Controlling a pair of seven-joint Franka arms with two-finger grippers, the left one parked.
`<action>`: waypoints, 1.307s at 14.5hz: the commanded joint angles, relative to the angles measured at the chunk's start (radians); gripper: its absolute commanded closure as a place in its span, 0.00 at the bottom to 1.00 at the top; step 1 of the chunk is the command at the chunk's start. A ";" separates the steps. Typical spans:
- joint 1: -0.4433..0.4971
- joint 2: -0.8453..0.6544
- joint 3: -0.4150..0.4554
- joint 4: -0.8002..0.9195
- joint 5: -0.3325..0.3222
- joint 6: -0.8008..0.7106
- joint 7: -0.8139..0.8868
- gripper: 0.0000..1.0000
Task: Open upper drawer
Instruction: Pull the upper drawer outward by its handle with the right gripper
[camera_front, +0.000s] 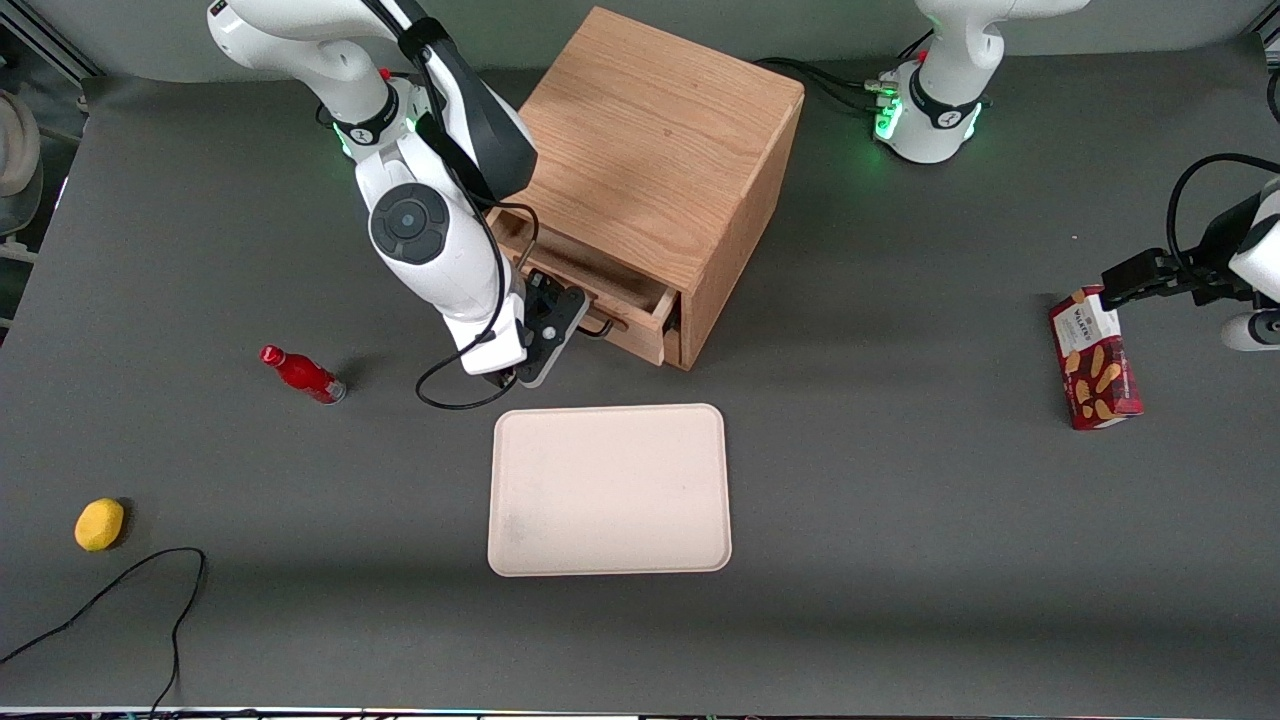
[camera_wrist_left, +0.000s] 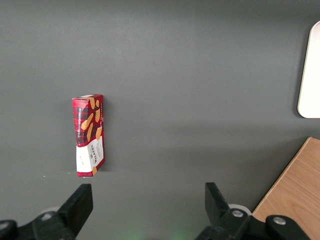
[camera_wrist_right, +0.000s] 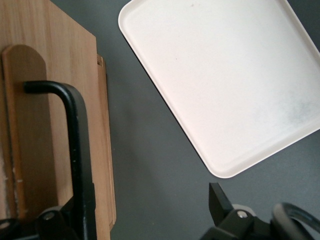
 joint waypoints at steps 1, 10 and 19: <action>-0.022 0.035 0.000 0.041 0.009 0.002 -0.038 0.00; -0.058 0.083 0.000 0.120 0.009 -0.008 -0.058 0.00; -0.098 0.103 0.000 0.152 0.010 -0.011 -0.090 0.00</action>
